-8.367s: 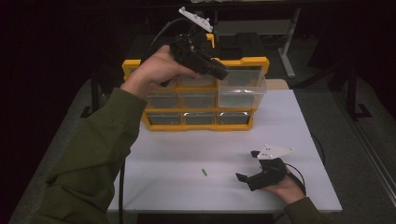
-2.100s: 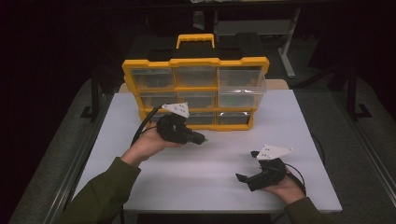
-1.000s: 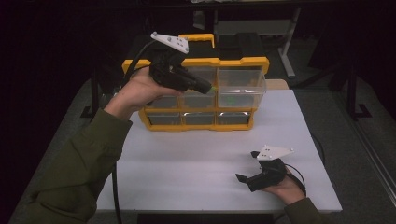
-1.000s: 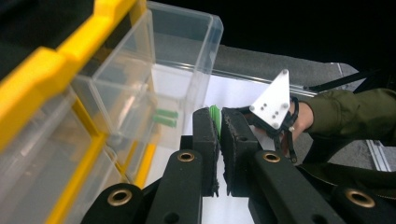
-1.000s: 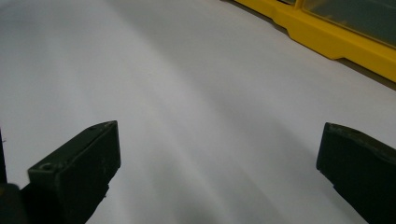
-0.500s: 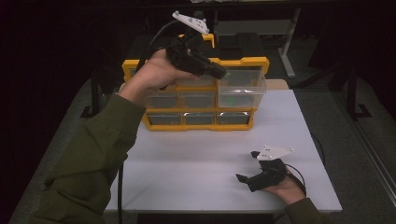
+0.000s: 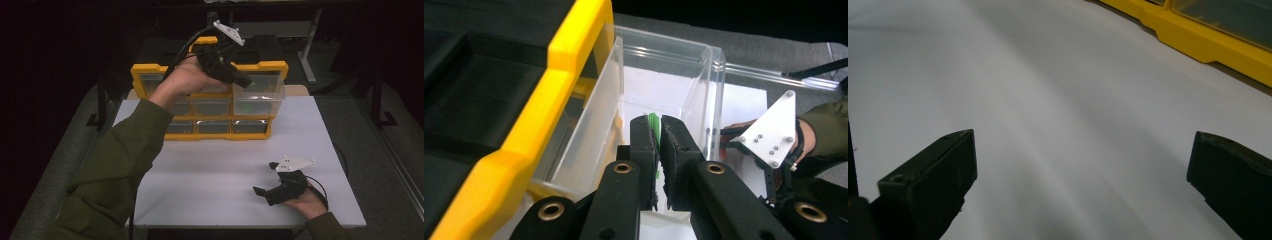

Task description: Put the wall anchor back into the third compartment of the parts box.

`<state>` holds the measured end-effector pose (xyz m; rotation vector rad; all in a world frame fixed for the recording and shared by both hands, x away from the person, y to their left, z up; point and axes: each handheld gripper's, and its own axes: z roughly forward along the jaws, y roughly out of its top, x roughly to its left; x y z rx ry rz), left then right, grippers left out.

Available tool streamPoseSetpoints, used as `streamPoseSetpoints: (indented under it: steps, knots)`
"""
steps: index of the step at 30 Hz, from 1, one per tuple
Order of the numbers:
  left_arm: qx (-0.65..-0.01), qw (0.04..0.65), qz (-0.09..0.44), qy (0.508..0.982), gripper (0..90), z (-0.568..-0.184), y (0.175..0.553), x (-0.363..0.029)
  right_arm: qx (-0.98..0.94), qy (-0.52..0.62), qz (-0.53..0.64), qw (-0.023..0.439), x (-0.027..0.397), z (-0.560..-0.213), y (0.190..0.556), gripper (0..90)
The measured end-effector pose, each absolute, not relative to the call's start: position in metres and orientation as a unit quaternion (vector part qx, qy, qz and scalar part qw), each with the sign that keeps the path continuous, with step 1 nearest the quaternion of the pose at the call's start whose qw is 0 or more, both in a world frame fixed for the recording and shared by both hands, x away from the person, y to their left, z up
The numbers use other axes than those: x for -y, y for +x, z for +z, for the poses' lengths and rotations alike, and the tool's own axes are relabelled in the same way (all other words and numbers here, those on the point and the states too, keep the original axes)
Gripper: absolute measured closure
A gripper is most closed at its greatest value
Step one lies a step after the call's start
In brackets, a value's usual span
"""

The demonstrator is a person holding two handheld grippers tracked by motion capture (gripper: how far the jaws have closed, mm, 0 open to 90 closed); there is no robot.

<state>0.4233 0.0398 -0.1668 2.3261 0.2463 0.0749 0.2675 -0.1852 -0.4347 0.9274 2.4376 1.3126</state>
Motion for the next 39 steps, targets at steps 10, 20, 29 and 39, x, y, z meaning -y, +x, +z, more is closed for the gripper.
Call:
streamPoseSetpoints:
  steps: [10, 20, 29, 39]
  knots:
    - [-0.116, 0.407, 0.036, 0.906, 76.6, -0.164, 0.424, -0.044, -0.829, 0.316, 0.448, 0.113, 0.186, -0.434, 0.267, 0.0]
    - [-0.129, 0.433, 0.024, 0.892, 68.9, -0.154, 0.421, -0.076, -0.829, 0.319, 0.446, 0.11, 0.186, -0.435, 0.267, 0.0]
    - [-0.143, 0.448, 0.022, 0.882, 52.4, -0.161, 0.415, -0.111, -0.83, 0.318, 0.444, 0.111, 0.185, -0.436, 0.268, 0.0]
    - [-0.16, 0.452, 0.034, 0.877, 35.6, -0.18, 0.404, -0.142, -0.83, 0.318, 0.444, 0.109, 0.185, -0.436, 0.268, 0.0]
